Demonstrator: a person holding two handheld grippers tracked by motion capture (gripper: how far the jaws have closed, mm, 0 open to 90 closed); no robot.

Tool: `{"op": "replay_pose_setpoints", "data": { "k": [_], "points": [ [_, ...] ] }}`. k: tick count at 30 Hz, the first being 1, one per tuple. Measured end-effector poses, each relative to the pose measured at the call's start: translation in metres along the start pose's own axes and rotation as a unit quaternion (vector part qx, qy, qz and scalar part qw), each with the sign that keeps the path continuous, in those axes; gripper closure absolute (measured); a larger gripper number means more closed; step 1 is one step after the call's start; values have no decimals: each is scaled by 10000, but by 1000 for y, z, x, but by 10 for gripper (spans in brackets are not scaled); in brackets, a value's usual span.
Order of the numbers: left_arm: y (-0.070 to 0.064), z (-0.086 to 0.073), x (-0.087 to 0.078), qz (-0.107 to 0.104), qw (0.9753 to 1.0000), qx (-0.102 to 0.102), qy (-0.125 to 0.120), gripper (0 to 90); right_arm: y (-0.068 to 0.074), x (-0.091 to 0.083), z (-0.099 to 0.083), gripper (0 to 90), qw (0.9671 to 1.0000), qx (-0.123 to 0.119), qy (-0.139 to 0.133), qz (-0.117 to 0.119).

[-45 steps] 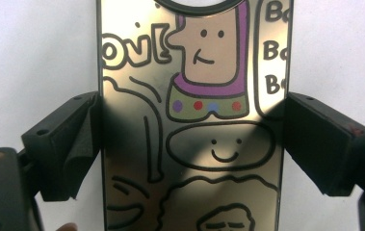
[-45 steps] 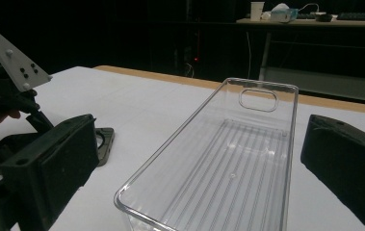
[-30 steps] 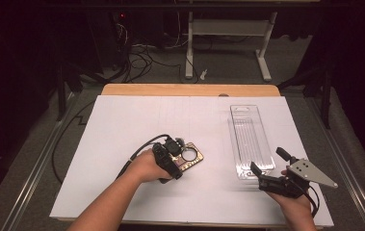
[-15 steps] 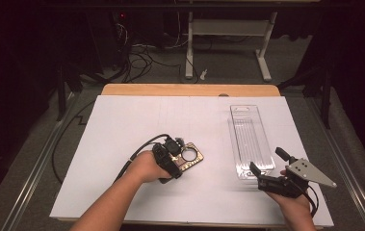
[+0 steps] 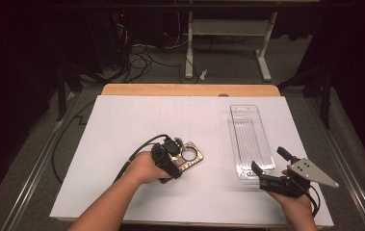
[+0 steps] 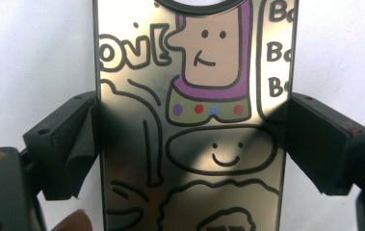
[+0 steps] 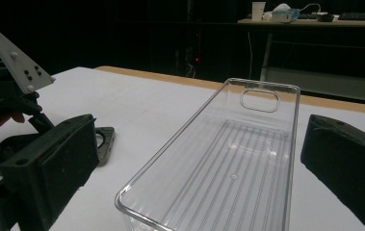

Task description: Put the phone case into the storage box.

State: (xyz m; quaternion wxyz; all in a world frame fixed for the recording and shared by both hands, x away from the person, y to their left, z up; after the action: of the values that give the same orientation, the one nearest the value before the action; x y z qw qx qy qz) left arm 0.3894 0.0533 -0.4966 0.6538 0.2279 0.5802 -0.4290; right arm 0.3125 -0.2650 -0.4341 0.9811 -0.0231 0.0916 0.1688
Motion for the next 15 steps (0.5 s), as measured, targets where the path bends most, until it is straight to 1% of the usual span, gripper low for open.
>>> {"op": "replay_pose_setpoints", "data": {
  "k": [2,3,4,7,9,10,11,12,13,14,15],
  "points": [
    [0,-1,0,8,10000,12,-33,133,0,0,0,3,10000,-6,0,0],
    [-2,-1,-2,-62,9999,19,-87,133,0,0,0,2,10000,5,-7,2],
    [-2,-1,-2,-62,9999,19,-87,133,0,0,0,2,10000,7,-9,1],
    [-5,-2,-5,-111,9996,68,-254,133,0,0,0,3,10000,1,-6,-2],
    [-5,-3,-8,-98,9992,106,-374,133,0,0,0,3,10000,0,-6,-3],
    [-5,-3,-8,-98,9992,106,-374,133,0,0,0,3,10000,0,-6,-3],
    [-5,-5,-10,-194,9986,87,-477,133,0,0,0,2,10000,2,-9,-1],
    [-5,-5,-10,-194,9986,87,-477,133,0,0,0,2,10000,2,-9,-1],
    [-5,-7,-13,-244,9981,88,-567,133,0,0,0,2,10000,-5,-14,0],
    [-5,-7,-13,-244,9981,88,-567,133,0,0,0,2,10000,-5,-14,0],
    [-5,-10,-15,-228,9974,103,-680,133,0,0,1,3,10000,-5,-14,-3]
  ]
}}
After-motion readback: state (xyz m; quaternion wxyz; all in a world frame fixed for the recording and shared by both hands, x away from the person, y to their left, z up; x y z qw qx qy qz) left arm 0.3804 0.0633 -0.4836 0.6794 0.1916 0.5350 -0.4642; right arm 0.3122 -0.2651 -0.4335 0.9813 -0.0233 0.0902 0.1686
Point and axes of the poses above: each handheld gripper's, and its own axes: x roughly forward along the jaws, z roughly out of its top, y roughly to its left, the point moved 5 cm from there along x, roughly forward along the jaws, and after that the axes turned 9 degrees about -z, right-handed, at the moved point
